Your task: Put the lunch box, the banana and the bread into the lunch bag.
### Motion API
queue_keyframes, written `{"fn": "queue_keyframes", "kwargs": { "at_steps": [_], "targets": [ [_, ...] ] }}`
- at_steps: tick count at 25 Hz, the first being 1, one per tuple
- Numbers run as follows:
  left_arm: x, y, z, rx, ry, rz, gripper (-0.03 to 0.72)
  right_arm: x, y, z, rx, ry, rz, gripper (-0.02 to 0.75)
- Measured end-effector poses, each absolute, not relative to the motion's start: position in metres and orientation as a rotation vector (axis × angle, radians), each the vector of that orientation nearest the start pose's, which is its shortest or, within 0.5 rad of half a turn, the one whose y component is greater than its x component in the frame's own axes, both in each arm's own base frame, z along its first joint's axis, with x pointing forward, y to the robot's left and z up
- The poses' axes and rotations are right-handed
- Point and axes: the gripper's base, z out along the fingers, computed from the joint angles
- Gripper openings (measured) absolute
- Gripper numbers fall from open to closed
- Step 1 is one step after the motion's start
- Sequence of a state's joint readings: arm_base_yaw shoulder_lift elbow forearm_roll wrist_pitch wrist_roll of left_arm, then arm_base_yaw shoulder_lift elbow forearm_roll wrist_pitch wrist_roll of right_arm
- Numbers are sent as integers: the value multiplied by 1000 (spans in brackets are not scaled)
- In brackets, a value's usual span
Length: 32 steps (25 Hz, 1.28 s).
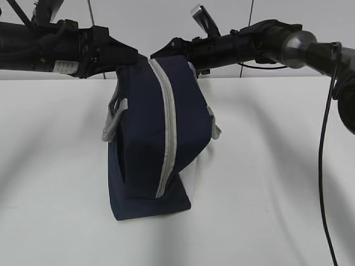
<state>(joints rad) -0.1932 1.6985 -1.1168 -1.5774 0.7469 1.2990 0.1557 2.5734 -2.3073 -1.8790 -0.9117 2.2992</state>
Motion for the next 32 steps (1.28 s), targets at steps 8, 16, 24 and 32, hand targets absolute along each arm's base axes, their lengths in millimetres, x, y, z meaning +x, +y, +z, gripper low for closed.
{"fn": "queue_keyframes", "kwargs": {
  "at_steps": [8,16,24,32],
  "targets": [
    [352,-119,270,281,2067,-924,536,529,150,264,-549,1903,1039,577],
    [338,-85,300,177,2109,-754,538,481,141,315,-650,1863,965,552],
    [293,-75,310,288,2414,-652,480,415,130,343,-701,1863,888,521],
    [253,-57,320,267,2662,-450,467,346,135,357,-711,1831,748,517]
  ]
}}
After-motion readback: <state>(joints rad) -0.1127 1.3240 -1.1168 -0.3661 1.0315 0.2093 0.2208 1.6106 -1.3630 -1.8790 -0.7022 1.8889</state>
